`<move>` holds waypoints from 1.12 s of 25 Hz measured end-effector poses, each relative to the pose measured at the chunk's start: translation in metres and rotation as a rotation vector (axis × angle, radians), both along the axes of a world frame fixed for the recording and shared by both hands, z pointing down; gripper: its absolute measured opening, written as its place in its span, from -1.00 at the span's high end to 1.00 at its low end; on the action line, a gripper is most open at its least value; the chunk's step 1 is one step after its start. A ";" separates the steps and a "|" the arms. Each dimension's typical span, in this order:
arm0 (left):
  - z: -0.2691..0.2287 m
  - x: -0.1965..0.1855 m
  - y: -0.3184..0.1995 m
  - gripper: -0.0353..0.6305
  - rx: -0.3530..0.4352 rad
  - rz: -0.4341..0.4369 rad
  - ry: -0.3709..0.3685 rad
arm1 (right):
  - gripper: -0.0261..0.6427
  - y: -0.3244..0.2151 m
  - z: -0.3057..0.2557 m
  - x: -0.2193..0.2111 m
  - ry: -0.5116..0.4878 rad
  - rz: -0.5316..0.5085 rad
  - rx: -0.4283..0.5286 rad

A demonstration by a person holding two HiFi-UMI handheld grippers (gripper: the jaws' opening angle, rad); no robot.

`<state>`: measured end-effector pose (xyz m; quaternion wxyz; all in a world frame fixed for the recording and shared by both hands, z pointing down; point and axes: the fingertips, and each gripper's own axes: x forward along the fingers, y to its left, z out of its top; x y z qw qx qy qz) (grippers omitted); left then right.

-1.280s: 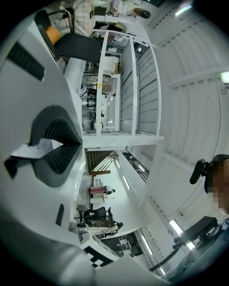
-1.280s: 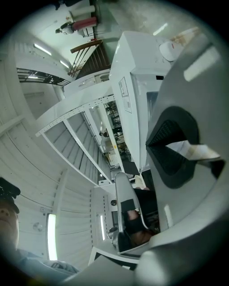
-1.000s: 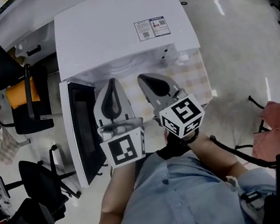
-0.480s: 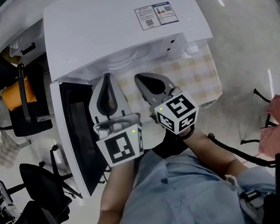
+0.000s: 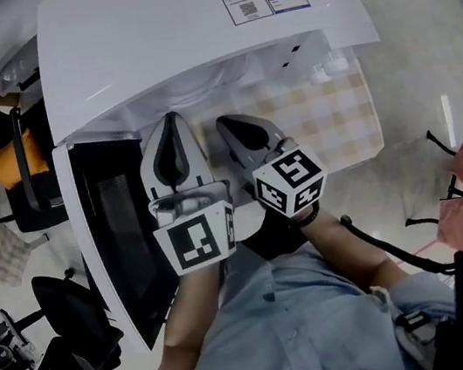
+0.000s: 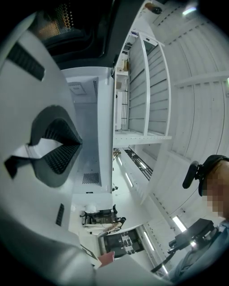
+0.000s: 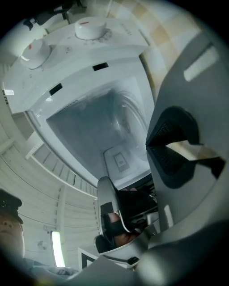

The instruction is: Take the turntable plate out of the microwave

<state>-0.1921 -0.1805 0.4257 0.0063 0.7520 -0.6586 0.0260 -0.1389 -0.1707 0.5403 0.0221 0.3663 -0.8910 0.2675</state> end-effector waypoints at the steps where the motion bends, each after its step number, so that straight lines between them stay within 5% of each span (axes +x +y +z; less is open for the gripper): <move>1: 0.002 0.000 -0.001 0.87 -0.003 0.003 -0.002 | 0.94 -0.001 0.005 -0.001 -0.015 0.005 -0.019; 8: -0.004 -0.002 -0.003 0.87 -0.049 0.011 0.004 | 0.92 0.000 0.024 -0.012 -0.135 0.016 -0.187; 12: -0.008 -0.008 -0.008 0.87 -0.073 0.006 0.012 | 0.59 -0.004 0.023 -0.019 -0.237 0.018 -0.278; 16: -0.008 -0.016 -0.011 0.87 -0.103 -0.015 0.018 | 0.49 -0.015 0.026 -0.021 -0.345 0.061 -0.365; 28: -0.008 -0.026 -0.007 0.87 -0.134 -0.041 0.046 | 0.69 -0.035 0.029 -0.021 -0.456 0.122 -0.444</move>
